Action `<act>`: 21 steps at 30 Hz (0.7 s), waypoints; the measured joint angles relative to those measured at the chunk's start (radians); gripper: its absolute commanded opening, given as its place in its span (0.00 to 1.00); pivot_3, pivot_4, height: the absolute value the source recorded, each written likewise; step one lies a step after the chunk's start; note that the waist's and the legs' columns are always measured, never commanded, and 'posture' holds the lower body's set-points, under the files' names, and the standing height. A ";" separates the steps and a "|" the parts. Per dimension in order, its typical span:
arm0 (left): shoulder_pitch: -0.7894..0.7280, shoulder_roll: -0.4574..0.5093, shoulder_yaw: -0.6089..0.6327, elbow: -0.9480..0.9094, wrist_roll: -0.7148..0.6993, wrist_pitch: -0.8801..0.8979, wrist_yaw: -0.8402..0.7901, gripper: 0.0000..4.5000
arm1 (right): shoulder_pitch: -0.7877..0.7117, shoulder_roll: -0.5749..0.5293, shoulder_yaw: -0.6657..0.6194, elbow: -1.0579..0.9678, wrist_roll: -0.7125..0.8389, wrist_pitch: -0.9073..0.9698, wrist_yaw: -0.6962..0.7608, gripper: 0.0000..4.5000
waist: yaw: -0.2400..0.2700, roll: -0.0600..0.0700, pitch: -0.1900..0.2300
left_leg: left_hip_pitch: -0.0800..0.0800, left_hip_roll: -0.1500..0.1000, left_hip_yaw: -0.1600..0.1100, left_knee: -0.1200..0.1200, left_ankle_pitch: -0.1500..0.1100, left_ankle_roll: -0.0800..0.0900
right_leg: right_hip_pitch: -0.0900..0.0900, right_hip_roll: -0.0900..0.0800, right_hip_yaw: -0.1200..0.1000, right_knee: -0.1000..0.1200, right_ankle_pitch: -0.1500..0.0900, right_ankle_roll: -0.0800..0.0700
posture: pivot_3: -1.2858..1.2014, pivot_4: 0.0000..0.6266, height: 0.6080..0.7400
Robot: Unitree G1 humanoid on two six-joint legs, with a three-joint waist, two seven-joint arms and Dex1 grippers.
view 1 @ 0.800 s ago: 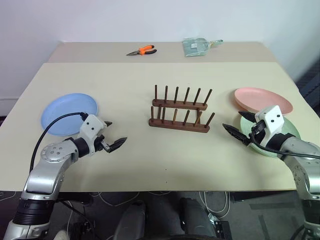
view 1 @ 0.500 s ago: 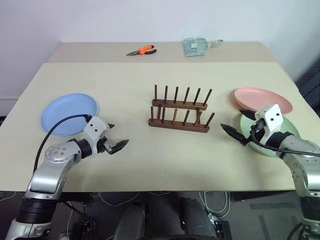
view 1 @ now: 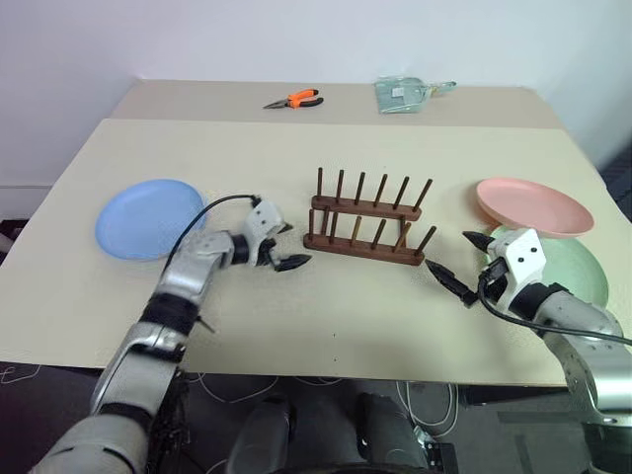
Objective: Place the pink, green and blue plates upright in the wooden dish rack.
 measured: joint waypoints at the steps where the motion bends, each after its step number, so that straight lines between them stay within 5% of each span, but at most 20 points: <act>1: -0.021 -0.015 -0.001 0.045 0.007 -0.029 -0.007 0.95 | 0.020 0.005 -0.009 -0.016 -0.002 0.002 -0.012 1.00 | -0.001 0.000 0.000 | 0.000 0.000 0.000 0.000 0.000 0.000 | 0.000 0.000 0.000 0.000 0.000 0.000 | 0.52 0.24 1.00; 3: -0.068 -0.051 -0.001 0.138 0.024 -0.081 -0.015 0.81 | 0.066 0.021 -0.023 -0.044 -0.009 0.002 -0.038 1.00 | 0.002 0.000 0.000 | 0.000 0.000 0.000 0.000 0.000 0.000 | 0.000 0.000 0.000 0.000 0.000 0.001 | 0.52 0.24 1.00; 9: -0.083 -0.095 0.004 0.203 0.044 -0.157 -0.074 0.18 | 0.134 0.027 -0.058 -0.110 -0.017 0.018 -0.072 1.00 | 0.008 0.000 -0.001 | 0.001 0.000 0.000 0.001 0.000 0.000 | 0.001 0.000 0.000 0.000 -0.002 0.003 | 0.52 0.24 1.00; 15: 0.010 -0.054 0.000 0.052 0.044 -0.154 -0.143 0.17 | 0.150 0.015 -0.061 -0.112 -0.031 0.020 -0.063 1.00 | 0.000 0.000 -0.001 | 0.001 0.001 0.000 0.000 0.000 0.000 | 0.001 0.000 0.000 0.001 -0.001 0.001 | 0.52 0.24 1.00; 21: 0.219 0.047 -0.044 -0.346 0.022 -0.032 -0.235 0.17 | 0.153 -0.018 -0.091 -0.099 -0.032 0.021 -0.019 1.00 | -0.014 0.000 -0.001 | 0.001 0.001 -0.001 -0.001 0.000 0.000 | 0.001 0.000 0.000 0.001 0.000 0.000 | 0.52 0.24 1.00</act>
